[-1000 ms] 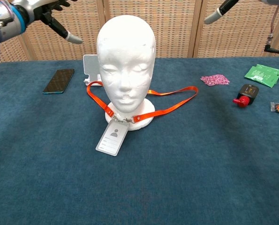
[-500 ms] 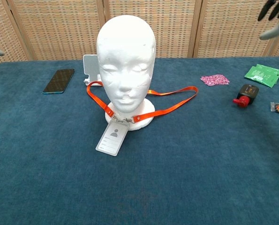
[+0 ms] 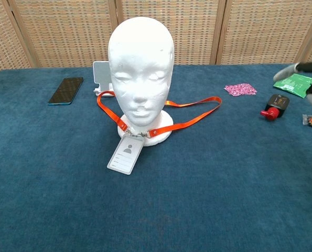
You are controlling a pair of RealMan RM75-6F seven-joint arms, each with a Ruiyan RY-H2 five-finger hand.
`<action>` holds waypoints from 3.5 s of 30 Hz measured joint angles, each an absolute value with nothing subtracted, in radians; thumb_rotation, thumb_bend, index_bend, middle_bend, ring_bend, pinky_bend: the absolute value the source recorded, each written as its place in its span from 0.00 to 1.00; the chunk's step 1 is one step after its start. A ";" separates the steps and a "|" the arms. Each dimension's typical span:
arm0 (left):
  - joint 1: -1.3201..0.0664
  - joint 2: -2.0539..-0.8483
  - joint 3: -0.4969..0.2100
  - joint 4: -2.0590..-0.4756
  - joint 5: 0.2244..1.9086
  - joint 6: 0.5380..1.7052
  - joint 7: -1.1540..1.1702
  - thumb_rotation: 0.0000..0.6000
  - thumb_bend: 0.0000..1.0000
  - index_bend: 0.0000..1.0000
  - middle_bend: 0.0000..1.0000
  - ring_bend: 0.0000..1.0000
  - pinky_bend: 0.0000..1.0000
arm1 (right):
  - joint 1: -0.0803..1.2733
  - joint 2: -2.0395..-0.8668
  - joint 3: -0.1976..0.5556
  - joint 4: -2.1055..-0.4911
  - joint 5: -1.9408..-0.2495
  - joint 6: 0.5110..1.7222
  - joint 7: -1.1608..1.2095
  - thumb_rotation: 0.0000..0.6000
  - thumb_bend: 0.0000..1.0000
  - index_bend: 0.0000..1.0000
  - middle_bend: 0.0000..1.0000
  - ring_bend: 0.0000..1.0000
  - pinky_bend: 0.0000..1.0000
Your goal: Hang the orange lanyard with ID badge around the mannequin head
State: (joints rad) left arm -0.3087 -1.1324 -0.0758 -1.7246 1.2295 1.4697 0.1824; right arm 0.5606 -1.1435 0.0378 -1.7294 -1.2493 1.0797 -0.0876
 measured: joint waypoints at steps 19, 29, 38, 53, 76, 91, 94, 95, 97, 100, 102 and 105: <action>-0.295 -1.134 -0.115 -1.682 1.227 1.410 0.160 1.00 0.00 0.00 0.00 0.00 0.00 | 0.737 -1.359 0.043 -1.703 -1.386 0.797 -0.153 1.00 0.86 0.19 0.80 0.79 0.94; -0.294 -1.143 -0.129 -1.674 1.218 1.386 0.175 1.00 0.00 0.00 0.00 0.00 0.00 | 0.831 -1.493 0.086 -1.657 -1.233 0.708 -0.287 1.00 0.86 0.13 0.81 0.79 0.95; -0.292 -1.149 -0.138 -1.672 1.217 1.375 0.187 1.00 0.00 0.00 0.00 0.00 0.00 | 0.922 -1.572 0.102 -1.639 -1.054 0.667 -0.413 1.00 0.86 0.11 0.81 0.80 0.95; -0.290 -1.147 -0.149 -1.667 1.214 1.356 0.177 1.00 0.00 0.00 0.00 0.00 0.00 | 1.043 -1.670 0.091 -1.597 -0.805 0.707 -0.558 1.00 0.87 0.09 0.82 0.80 0.96; -0.289 -1.148 -0.156 -1.667 1.216 1.335 0.175 1.00 0.00 0.00 0.00 0.00 0.00 | 1.121 -1.639 0.016 -1.656 -0.720 0.722 -0.596 1.00 0.88 0.24 0.83 0.81 0.96; -0.288 -1.150 -0.159 -1.671 1.216 1.333 0.183 1.00 0.00 0.00 0.00 0.00 0.00 | 1.140 -1.537 -0.080 -1.797 -0.763 0.736 -0.643 1.00 0.89 0.27 0.83 0.81 0.96; -0.287 -1.150 -0.158 -1.673 1.218 1.334 0.186 1.00 0.00 0.00 0.00 0.00 0.00 | 1.144 -1.509 -0.106 -1.826 -0.775 0.735 -0.654 1.00 0.89 0.28 0.83 0.81 0.96; -0.287 -1.150 -0.158 -1.674 1.219 1.335 0.187 1.00 0.00 0.00 0.00 0.00 0.00 | 1.145 -1.501 -0.114 -1.834 -0.780 0.735 -0.657 1.00 0.89 0.28 0.83 0.81 0.96; -0.286 -1.151 -0.157 -1.676 1.221 1.336 0.188 1.00 0.00 0.00 0.00 0.00 0.00 | 1.145 -1.484 -0.132 -1.849 -0.795 0.736 -0.665 1.00 0.89 0.28 0.83 0.81 0.96; -0.286 -1.151 -0.157 -1.678 1.221 1.337 0.191 1.00 0.00 0.00 0.00 0.00 0.00 | 1.143 -1.462 -0.157 -1.865 -0.820 0.742 -0.676 1.00 0.89 0.28 0.83 0.81 0.96; -0.285 -1.151 -0.157 -1.679 1.221 1.337 0.191 1.00 0.00 0.00 0.00 0.00 0.00 | 1.141 -1.449 -0.172 -1.872 -0.833 0.744 -0.681 1.00 0.89 0.28 0.83 0.81 0.96; -0.286 -1.152 -0.157 -1.680 1.221 1.336 0.195 1.00 0.00 0.00 0.00 0.00 0.00 | 1.136 -1.426 -0.193 -1.883 -0.848 0.744 -0.681 1.00 0.89 0.28 0.83 0.81 0.96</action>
State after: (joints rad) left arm -0.2856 -1.1517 -0.1573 -1.6796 1.2207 1.3359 0.1945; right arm 1.1357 -1.4258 -0.1935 -1.8831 -0.8481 0.7440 -0.6813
